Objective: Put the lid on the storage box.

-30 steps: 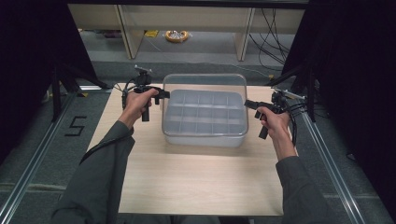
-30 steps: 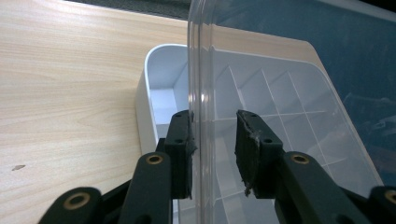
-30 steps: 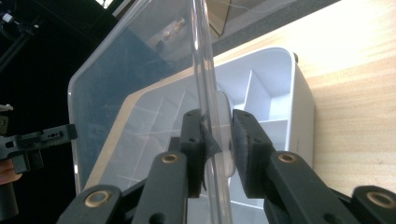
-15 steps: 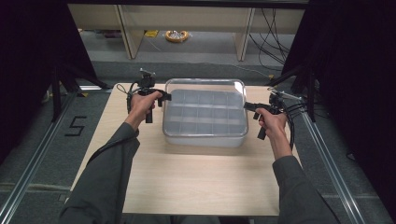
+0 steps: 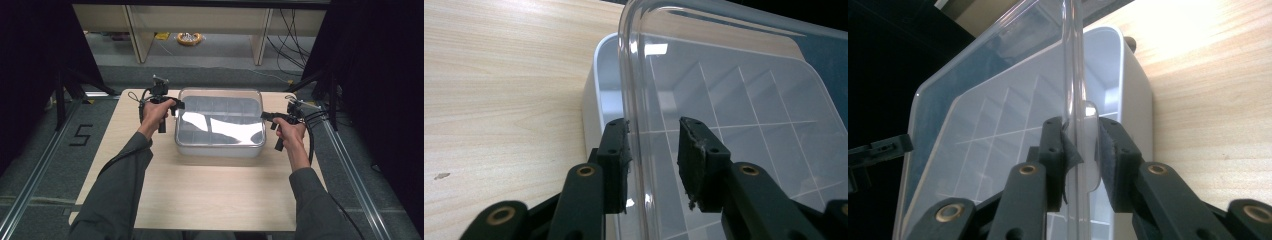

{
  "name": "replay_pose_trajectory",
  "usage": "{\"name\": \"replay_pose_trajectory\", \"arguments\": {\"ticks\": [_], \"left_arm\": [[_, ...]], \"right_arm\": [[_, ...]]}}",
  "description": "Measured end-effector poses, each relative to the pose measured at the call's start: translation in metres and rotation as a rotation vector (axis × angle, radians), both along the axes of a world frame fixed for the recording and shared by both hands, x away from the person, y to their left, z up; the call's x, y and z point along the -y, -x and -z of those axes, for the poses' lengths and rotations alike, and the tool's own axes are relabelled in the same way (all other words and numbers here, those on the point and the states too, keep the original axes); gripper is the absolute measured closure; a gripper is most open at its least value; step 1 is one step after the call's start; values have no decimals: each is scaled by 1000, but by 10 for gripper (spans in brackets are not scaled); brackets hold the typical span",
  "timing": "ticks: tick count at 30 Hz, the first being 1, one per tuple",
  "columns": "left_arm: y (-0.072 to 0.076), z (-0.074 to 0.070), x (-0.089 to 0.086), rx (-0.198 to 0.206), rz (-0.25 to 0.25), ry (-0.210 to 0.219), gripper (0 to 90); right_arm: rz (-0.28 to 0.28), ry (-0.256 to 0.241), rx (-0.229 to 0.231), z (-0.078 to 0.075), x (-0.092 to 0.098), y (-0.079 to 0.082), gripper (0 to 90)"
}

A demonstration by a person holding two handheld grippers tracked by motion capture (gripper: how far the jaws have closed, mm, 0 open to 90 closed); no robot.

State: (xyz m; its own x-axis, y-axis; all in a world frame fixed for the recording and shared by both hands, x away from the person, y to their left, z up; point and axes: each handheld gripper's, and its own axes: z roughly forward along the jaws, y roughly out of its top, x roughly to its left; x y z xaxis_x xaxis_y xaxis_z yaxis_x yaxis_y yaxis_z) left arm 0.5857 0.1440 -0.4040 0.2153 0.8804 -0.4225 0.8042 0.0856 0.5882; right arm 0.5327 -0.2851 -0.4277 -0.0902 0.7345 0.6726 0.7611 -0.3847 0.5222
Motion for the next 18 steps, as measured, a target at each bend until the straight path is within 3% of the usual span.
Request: {"name": "replay_pose_trajectory", "arguments": {"ticks": [3,4,5,7,9,10,11,18], "left_arm": [[0,1,0,-4,0,1,647],[0,1,0,-4,0,2,650],[0,2,1,-4,4,-5,651],[-1,3,2,-7,-1,-3,648],[-1,5,2,-14,2,4,649],[-2,6,3,-13,0,5,648],[-2,7,3,-14,-3,4,646],[-4,11,4,-23,-1,2,635]], "right_arm": [[2,-6,-14,2,0,0,749],[3,34,18,3,1,-1,752],[23,24,6,3,-1,-2,752],[6,48,20,6,2,-1,752],[20,24,7,8,2,-1,752],[8,36,22,9,3,-2,751],[16,39,4,9,3,-2,751],[22,46,2,13,2,-4,746]]}}
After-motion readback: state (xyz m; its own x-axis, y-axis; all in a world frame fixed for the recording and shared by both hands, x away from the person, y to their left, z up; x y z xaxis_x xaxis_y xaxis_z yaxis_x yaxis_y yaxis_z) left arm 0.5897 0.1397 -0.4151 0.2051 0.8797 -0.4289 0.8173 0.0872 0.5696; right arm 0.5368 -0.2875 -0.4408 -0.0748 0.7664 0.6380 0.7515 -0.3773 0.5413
